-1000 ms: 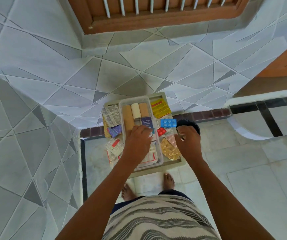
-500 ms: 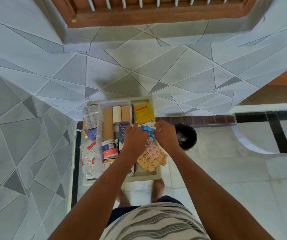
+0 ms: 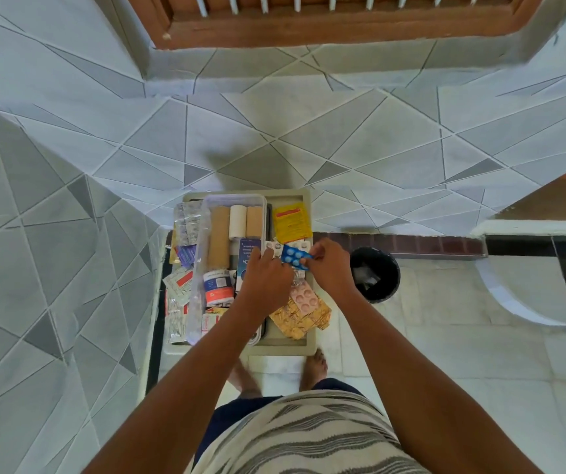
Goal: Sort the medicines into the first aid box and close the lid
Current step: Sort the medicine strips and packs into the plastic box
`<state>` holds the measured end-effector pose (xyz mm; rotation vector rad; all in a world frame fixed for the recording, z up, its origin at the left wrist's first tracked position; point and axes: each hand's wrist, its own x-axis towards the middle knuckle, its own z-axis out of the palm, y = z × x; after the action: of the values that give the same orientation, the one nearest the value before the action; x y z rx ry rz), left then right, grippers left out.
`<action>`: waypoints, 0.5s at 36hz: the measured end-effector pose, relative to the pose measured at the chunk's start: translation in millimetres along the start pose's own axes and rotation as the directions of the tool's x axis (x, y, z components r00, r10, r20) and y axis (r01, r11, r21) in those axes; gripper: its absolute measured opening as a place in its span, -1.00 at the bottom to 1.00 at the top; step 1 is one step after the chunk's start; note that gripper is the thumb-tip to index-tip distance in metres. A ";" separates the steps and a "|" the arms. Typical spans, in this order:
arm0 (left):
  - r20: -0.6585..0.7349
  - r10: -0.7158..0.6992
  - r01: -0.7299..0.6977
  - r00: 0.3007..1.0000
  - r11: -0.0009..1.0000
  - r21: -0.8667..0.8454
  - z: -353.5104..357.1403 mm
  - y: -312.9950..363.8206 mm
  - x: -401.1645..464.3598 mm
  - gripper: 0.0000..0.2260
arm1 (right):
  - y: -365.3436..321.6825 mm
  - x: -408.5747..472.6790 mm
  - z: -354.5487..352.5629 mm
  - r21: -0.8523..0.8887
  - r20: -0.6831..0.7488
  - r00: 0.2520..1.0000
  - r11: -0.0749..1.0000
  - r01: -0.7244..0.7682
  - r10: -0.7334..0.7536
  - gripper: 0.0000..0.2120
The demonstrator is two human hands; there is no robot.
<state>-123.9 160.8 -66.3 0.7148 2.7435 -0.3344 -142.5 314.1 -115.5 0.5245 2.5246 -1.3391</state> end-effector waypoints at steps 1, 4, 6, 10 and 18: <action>-0.001 -0.002 0.002 1.000 1.000 -0.002 0.0 -0.2 -0.1 -0.74 | -0.2 -0.3 0.1 0.008 -0.001 1.000 1.000 -0.005 0.005 -0.81; -0.006 -0.008 0.008 1.000 1.000 0.001 -1.2 -1.4 1.0 -0.75 | 0.9 -1.0 0.0 0.031 -0.010 1.000 0.999 -0.022 0.022 -0.83; 0.004 -0.011 0.011 1.000 1.000 0.013 -2.5 -0.6 1.3 -0.77 | 3.3 -1.4 -0.7 0.057 -0.010 0.999 0.997 -0.053 0.054 -0.83; 0.026 -0.012 0.011 1.000 0.999 0.044 -5.0 4.5 0.2 -0.78 | 7.3 -3.5 -5.1 0.106 -0.007 0.996 0.990 -0.093 0.094 -0.83; 0.033 -0.011 0.007 0.999 0.993 0.116 -8.9 9.2 -5.2 -0.72 | 14.8 0.3 -12.7 0.209 0.056 0.978 0.956 -0.208 0.201 -0.80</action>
<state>-116.8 169.0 -57.6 0.7189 2.7140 -0.5062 -137.2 332.5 -119.6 0.7758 2.2391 -1.5319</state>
